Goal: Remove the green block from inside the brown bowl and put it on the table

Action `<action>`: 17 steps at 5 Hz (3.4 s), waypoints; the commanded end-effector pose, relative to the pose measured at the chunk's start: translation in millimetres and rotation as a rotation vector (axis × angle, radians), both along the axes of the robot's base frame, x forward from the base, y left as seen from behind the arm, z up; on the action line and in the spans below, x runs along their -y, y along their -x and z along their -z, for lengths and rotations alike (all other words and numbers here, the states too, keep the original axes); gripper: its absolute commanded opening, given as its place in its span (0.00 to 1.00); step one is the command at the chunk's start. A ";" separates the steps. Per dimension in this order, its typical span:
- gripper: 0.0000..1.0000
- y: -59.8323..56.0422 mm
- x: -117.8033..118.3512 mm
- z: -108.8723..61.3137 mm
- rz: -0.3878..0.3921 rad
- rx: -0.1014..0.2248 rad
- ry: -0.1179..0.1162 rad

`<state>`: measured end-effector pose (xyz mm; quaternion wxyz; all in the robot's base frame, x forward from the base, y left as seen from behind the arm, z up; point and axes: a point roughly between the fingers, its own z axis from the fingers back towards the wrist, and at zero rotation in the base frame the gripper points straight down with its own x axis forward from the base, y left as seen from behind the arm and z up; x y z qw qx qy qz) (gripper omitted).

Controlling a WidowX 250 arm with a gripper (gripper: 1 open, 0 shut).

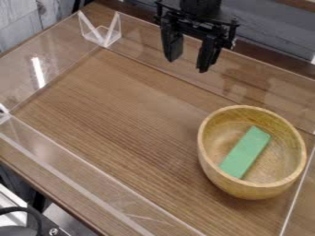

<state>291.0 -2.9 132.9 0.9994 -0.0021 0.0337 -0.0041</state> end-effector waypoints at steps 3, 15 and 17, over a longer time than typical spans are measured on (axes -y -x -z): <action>1.00 22.8 84.9 19.6 0.149 0.018 0.012; 1.00 14.9 107.3 78.2 0.224 0.093 0.040; 1.00 14.3 104.5 78.8 0.224 0.093 0.048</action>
